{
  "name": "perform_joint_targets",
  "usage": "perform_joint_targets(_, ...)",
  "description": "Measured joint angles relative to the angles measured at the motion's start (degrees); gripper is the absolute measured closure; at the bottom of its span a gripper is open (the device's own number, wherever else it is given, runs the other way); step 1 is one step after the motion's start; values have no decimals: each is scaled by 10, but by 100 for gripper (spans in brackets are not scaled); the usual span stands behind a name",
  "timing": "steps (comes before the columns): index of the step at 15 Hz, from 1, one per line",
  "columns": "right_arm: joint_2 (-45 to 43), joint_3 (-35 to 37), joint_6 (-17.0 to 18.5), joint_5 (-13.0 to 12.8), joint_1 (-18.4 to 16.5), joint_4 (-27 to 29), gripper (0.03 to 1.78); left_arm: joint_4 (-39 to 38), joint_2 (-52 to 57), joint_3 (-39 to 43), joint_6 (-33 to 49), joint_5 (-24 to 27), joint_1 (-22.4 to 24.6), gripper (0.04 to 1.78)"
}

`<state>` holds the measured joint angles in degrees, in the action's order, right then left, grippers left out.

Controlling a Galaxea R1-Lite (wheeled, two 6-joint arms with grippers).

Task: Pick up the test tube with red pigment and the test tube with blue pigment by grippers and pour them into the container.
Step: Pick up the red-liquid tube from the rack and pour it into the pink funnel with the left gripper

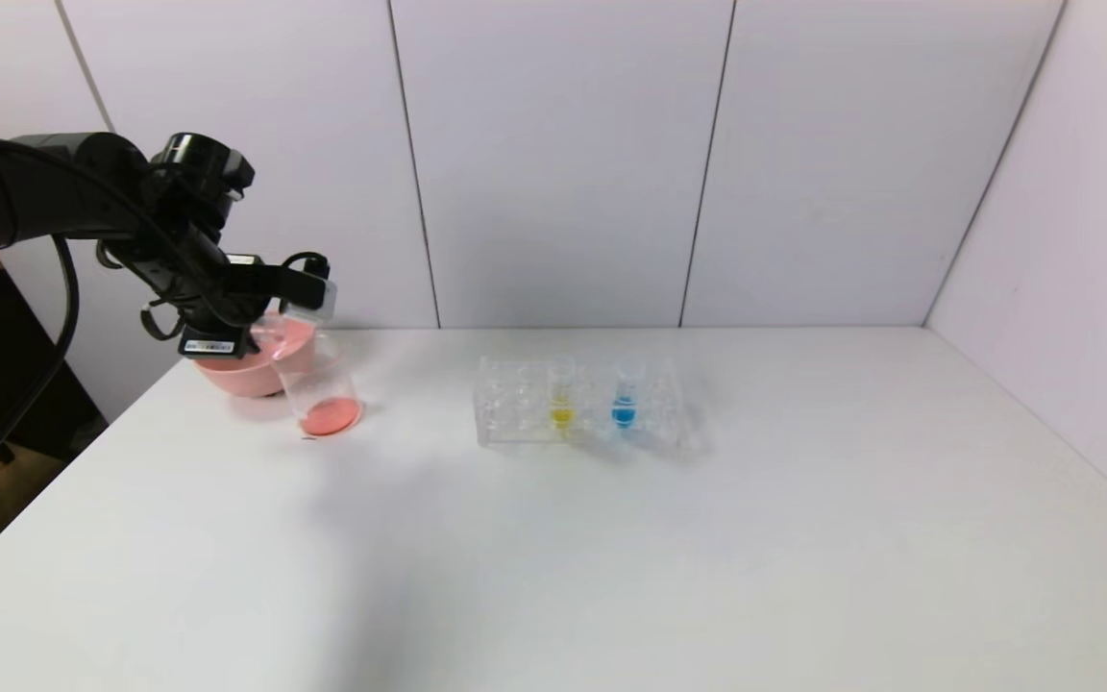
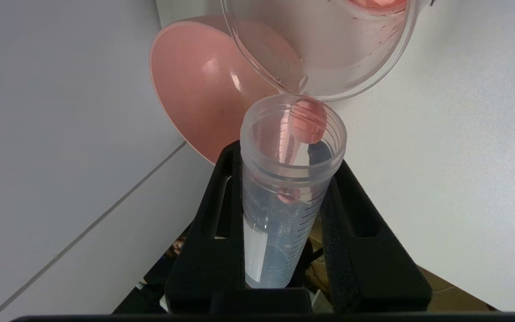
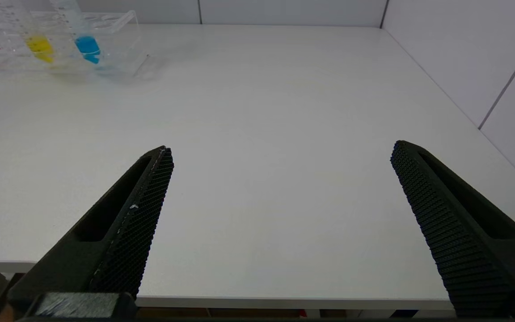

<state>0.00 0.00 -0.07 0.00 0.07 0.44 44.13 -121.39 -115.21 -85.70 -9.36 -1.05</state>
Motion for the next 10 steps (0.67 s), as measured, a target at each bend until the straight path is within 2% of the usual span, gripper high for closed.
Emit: perform_joint_targets(10,0,0,0,0,0,0,4,7,-6,0,-13,-85,-18,132)
